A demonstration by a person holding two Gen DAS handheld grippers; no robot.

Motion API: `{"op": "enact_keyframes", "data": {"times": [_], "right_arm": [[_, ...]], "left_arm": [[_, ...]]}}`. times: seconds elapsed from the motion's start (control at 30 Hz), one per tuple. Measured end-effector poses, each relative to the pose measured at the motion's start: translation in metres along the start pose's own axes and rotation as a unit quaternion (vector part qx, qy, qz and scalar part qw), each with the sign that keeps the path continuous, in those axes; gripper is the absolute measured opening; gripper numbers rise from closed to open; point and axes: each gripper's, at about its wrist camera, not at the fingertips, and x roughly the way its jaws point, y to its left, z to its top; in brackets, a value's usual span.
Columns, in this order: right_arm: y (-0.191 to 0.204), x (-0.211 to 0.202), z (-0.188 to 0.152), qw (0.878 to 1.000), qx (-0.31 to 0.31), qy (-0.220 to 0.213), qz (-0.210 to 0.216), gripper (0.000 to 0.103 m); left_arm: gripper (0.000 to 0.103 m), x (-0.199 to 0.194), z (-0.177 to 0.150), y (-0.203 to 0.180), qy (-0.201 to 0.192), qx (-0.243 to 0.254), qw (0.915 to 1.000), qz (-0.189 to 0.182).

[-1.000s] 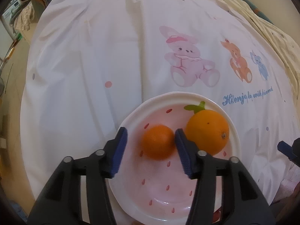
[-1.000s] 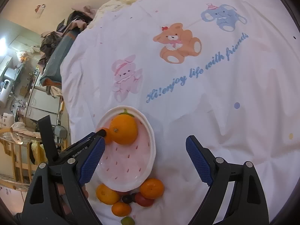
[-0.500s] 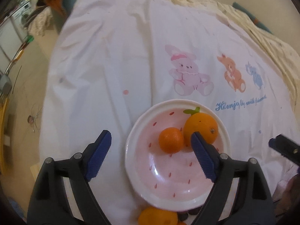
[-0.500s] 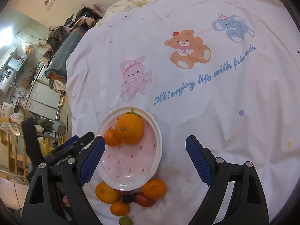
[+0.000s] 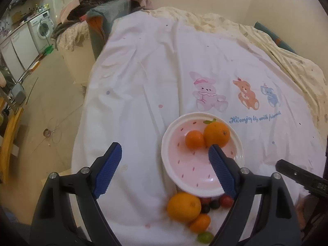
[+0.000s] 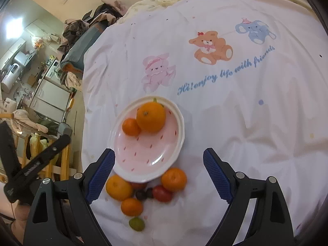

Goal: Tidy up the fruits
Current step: 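Withdraw both tools up from the plate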

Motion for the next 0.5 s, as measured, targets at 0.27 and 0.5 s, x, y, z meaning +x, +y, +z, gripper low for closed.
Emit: {"op": "enact_keyframes", "data": {"times": [0.27, 0.5], "right_arm": [[0.005, -0.007, -0.029, 1.0, 0.003, 0.006, -0.001, 0.09], [0.008, -0.011, -0.05, 1.0, 0.005, 0.009, -0.001, 0.09]], "left_arm": [[0.084, -0.023, -0.033, 0.008, 0.012, 0.0, 0.9998, -0.016], [0.084, -0.032, -0.053, 0.016, 0.031, -0.007, 0.9987, -0.041]]}}
